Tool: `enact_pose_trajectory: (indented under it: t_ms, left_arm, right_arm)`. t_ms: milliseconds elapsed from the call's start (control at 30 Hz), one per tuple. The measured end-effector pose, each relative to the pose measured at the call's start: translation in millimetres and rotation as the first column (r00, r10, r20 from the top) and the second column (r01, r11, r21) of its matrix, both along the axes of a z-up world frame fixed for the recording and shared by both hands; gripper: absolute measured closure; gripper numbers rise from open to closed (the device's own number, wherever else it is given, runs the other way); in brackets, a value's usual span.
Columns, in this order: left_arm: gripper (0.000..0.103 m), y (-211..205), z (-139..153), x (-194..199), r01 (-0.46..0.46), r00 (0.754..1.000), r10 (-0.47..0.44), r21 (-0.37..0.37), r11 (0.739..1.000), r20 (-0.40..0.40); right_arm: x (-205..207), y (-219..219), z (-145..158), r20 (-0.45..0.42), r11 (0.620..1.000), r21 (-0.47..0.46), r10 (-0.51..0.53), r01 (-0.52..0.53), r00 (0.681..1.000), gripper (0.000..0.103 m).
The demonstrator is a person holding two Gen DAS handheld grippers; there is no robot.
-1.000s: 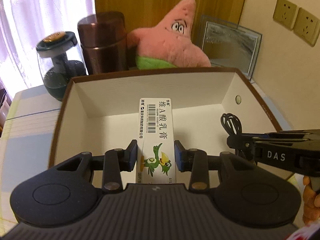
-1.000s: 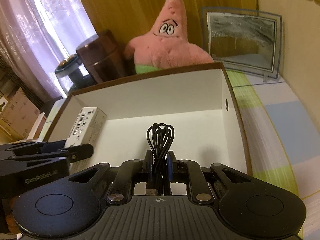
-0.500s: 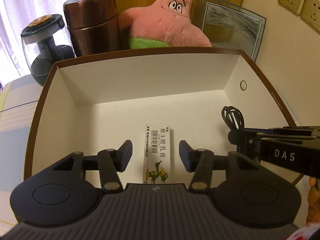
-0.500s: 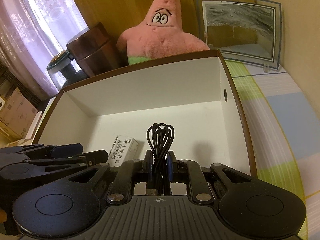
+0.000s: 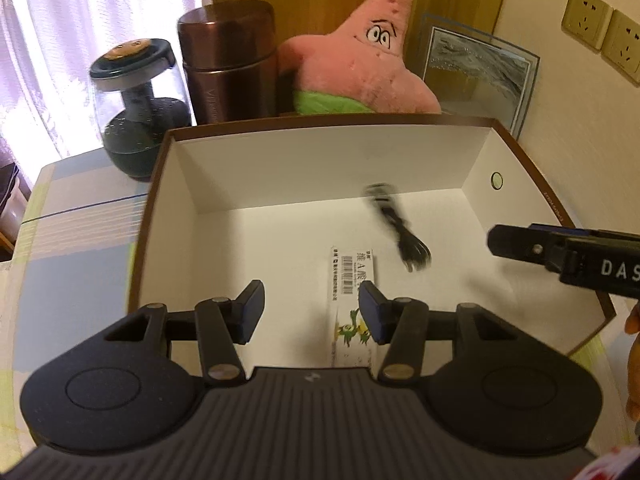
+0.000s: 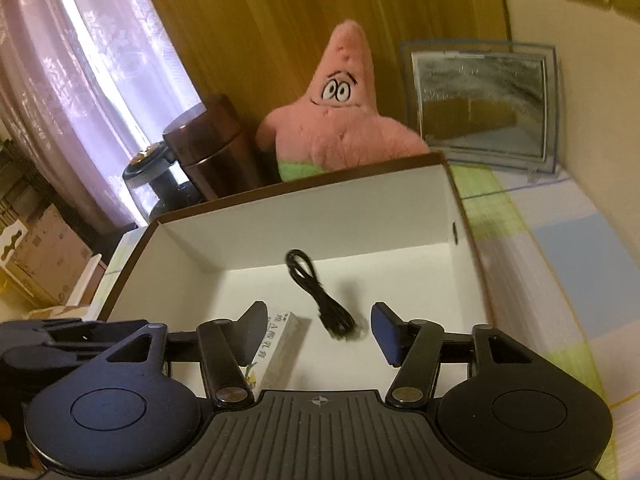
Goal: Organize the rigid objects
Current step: 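Withdraw both tools from the box back toward the remaining items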
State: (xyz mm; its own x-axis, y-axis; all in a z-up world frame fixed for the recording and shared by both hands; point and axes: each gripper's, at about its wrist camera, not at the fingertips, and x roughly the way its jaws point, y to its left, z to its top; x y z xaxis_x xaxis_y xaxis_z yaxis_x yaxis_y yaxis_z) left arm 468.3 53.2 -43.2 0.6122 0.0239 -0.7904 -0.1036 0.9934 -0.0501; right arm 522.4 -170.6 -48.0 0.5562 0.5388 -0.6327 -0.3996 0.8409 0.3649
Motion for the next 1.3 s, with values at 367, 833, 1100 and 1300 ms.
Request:
enact_pose_trajectory:
  t_ms: [367,833,1100,1300]
  left_arm:
    - [0.055,4,21,-37,0.0,0.999,0.0,-0.008,1.0,0.036]
    - [0.055,14,48,-96,-0.036,0.995,0.038,-0.023,0.999,0.089]
    - [0.055,19,53,-137,-0.062,0.994,0.063,-0.02,0.998,0.091]
    - [0.055,22,56,-168,-0.071,0.993,0.072,-0.022,0.997,0.094]
  right_arm:
    - [-38,-16,14,0.024,1.0,-0.002,-0.017,0.017,1.0,0.046]
    - [-83,-28,44,0.073,1.0,0.023,-0.016,0.015,0.997,0.046]
    - [-117,-34,46,0.072,1.0,0.003,-0.001,0.0,0.997,0.046]
    - [-142,-41,42,0.056,1.0,-0.013,0.005,-0.004,0.998,0.046]
